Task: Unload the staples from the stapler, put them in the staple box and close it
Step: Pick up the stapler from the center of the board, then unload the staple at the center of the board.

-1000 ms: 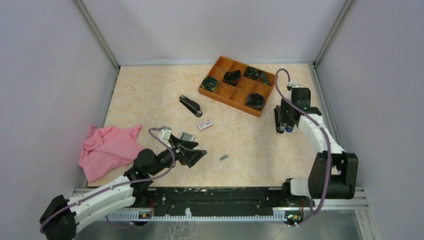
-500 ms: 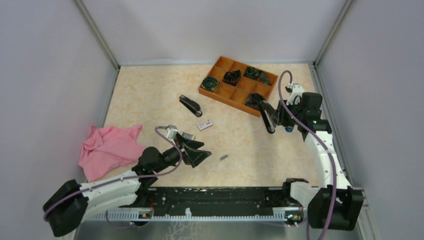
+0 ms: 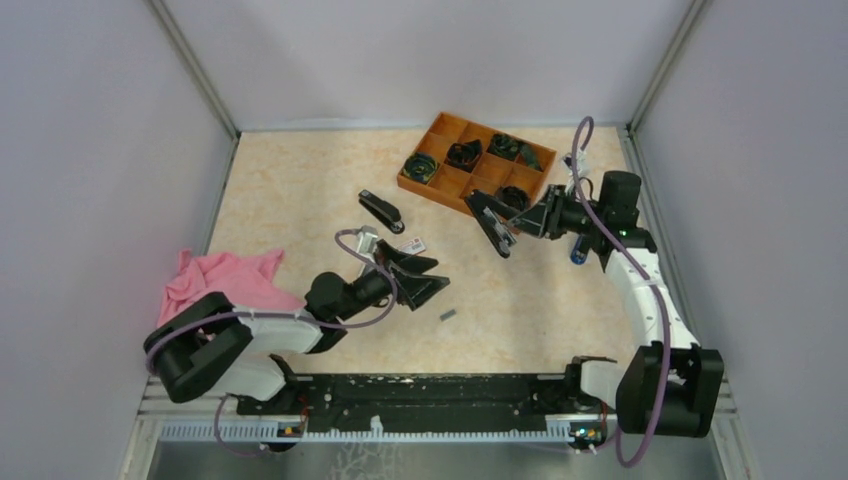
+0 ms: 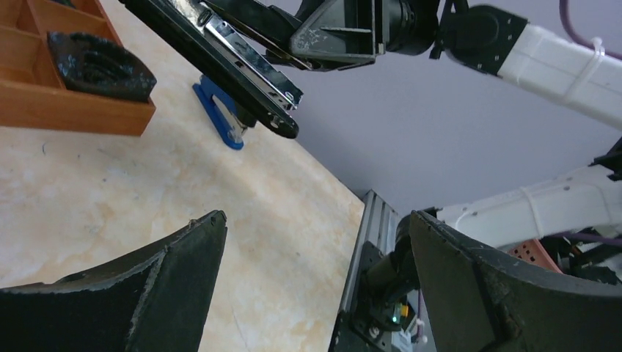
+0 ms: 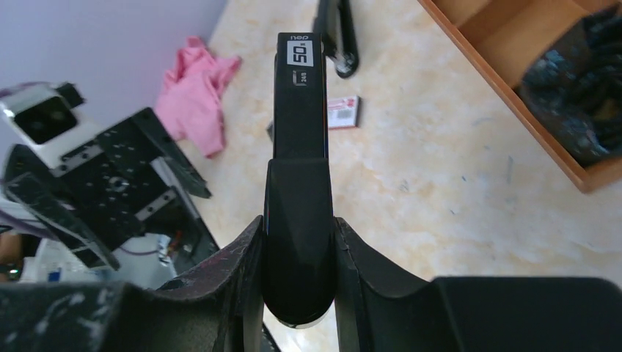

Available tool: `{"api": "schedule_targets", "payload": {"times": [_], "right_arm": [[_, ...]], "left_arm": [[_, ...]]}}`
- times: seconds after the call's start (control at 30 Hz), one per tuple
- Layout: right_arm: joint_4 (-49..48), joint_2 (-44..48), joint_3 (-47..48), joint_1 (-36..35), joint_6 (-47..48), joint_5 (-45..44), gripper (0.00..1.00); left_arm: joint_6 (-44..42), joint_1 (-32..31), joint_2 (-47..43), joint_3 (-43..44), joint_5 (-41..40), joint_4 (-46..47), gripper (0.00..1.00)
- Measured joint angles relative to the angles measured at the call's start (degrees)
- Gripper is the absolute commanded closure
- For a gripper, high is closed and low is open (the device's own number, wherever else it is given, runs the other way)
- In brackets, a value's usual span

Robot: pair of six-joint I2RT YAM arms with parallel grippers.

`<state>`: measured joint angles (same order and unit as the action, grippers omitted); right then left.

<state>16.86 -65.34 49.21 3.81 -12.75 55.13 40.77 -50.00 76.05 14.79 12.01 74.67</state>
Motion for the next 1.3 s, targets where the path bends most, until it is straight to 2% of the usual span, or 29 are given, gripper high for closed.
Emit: {"api": "schedule_targets", "payload": {"times": [0.43,0.6,0.8,0.93,1.07,1.2,1.3], "right_arm": [[-37.5,-1.8,-5.4,-4.0,-30.3,11.0,1.00],[-45.0,-3.0,-7.0,-4.5,-35.6,12.4,1.00],[-49.1,-3.8,-7.3,-6.1,-38.2,13.7,1.00],[-50.9,-3.8,-7.6,-6.7,-38.5,14.0,1.00],[-51.1,-3.8,-8.2,-6.7,-38.4,14.1,1.00],[-50.8,-3.8,-8.4,-6.7,-37.9,14.4,1.00],[-50.4,-3.8,-8.4,-6.7,-37.1,14.4,1.00]], "left_arm": [[7.5,0.0,18.3,13.6,-6.0,11.5,0.00],[10.1,0.0,21.3,17.6,-6.0,11.9,0.00],[12.3,0.0,24.2,20.9,-6.0,11.9,0.02],[13.5,0.0,26.3,23.3,-5.8,12.0,0.08],[14.1,0.0,27.0,24.8,-5.1,12.0,0.22],[14.1,0.0,27.0,25.0,-4.8,12.1,0.29],[14.2,0.0,27.0,25.0,-4.3,12.1,0.42]]}}
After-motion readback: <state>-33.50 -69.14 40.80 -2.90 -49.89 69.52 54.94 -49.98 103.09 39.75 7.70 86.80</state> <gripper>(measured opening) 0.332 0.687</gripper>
